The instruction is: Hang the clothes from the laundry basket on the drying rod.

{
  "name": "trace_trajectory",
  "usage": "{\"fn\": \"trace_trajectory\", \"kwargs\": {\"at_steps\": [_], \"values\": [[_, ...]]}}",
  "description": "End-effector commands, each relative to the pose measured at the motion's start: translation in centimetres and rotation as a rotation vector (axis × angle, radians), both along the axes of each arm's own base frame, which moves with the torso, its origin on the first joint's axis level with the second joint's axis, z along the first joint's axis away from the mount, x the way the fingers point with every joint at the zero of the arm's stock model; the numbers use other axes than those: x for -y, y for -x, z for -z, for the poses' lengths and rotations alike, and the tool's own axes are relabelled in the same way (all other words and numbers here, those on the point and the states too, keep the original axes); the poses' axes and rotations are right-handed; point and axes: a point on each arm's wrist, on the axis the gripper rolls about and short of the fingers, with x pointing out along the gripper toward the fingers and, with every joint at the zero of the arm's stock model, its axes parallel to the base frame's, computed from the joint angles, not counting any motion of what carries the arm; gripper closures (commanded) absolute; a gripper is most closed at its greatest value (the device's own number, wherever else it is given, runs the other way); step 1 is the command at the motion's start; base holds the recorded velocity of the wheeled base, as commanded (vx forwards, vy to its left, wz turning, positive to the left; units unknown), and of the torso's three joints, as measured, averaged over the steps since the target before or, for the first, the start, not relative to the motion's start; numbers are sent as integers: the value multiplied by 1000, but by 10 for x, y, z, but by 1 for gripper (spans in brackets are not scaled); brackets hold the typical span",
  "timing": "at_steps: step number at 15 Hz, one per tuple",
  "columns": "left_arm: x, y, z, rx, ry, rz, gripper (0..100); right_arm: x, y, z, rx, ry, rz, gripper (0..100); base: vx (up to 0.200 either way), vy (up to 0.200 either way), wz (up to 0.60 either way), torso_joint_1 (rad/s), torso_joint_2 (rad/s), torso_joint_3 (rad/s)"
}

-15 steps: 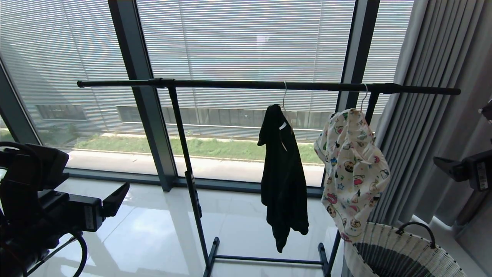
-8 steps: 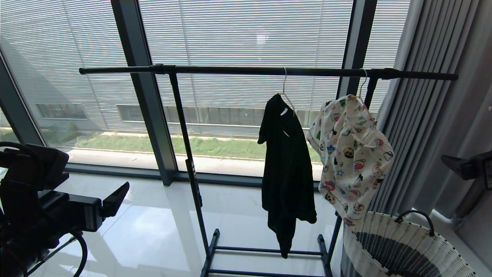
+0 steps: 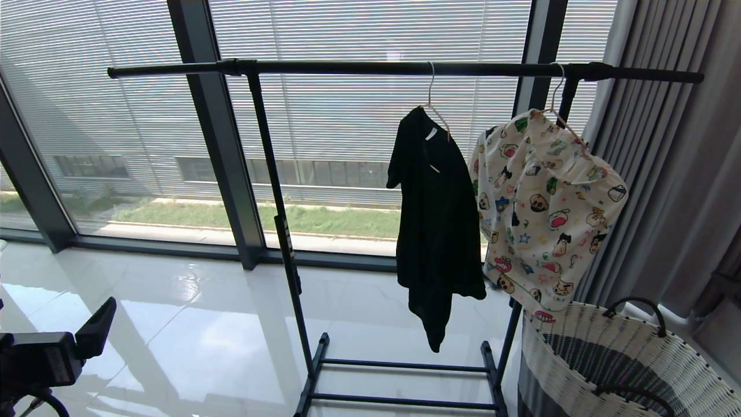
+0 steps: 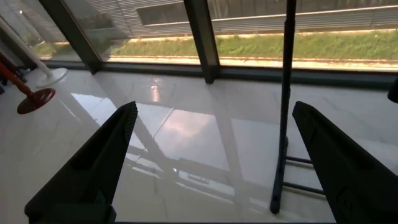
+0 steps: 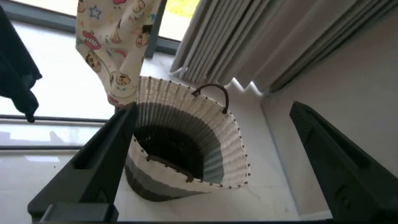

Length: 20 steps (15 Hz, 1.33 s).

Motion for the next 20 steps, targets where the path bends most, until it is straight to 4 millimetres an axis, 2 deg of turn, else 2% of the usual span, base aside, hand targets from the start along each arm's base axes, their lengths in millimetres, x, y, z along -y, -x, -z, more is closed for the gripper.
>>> {"fn": "trace_trajectory", "kwargs": {"at_steps": [1, 5, 8, 10, 12, 13, 17, 20], "values": [[-8, 45, 15, 107, -7, -126, 0, 9, 31, 15, 36, -16, 49, 0, 0, 0, 0, -188, 471, 281], [-5, 86, 32, 178, -15, -146, 0, 16, 84, 55, 118, -74, 77, 0, 0, 0, 0, -133, 358, 224], [0, 124, 64, 176, -119, -164, 0, 20, 122, 93, 228, -87, 86, 0, 0, 0, 0, -18, 57, 41], [-3, 124, 64, 159, -118, -290, 0, 21, 137, 113, 316, -127, 71, 0, 0, 0, 0, 0, 0, 0], [-3, 124, 71, 89, -113, -297, 0, 21, 141, 135, 346, -140, 60, 0, 0, 0, 0, 0, 0, 0], [-3, 124, 71, 89, -108, -297, 0, 21, 138, 135, 403, -149, 60, 0, 0, 0, 0, 0, 0, 0], [-3, 124, 71, 91, -104, -296, 0, 21, 138, 148, 292, -178, 70, 0, 0, 0, 0, 0, 0, 0], [-3, 124, 71, 108, -72, -298, 0, 21, 138, 148, 297, -212, 74, 0, 0, 0, 0, 0, 0, 0]]}}
